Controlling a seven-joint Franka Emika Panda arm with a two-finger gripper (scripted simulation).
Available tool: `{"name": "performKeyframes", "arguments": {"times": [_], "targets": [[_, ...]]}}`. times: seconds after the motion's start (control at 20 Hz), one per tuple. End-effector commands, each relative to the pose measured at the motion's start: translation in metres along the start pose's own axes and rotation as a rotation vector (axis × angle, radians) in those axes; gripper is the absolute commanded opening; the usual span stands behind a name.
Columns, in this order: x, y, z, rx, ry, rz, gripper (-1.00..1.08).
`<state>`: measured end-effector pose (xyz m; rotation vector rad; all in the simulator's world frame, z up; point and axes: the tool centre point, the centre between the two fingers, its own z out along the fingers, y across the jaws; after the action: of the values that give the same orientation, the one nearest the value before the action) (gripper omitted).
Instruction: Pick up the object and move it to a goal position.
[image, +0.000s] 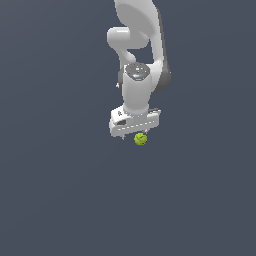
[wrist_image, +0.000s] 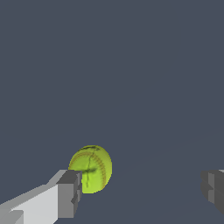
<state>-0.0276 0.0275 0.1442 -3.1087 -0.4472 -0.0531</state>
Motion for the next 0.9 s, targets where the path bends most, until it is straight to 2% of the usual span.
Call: {"name": "performKeyframes", "arguments": {"times": [0.0, 0.45, 0.85], "targets": [[-0.009, -0.013, 0.013, 0.001, -0.009, -0.091, 1.00], [-0.032, -0.044, 0.043, 0.007, -0.028, -0.315, 1.00], [-0.039, -0.053, 0.051, 0.011, -0.032, -0.379, 1.00]]}}
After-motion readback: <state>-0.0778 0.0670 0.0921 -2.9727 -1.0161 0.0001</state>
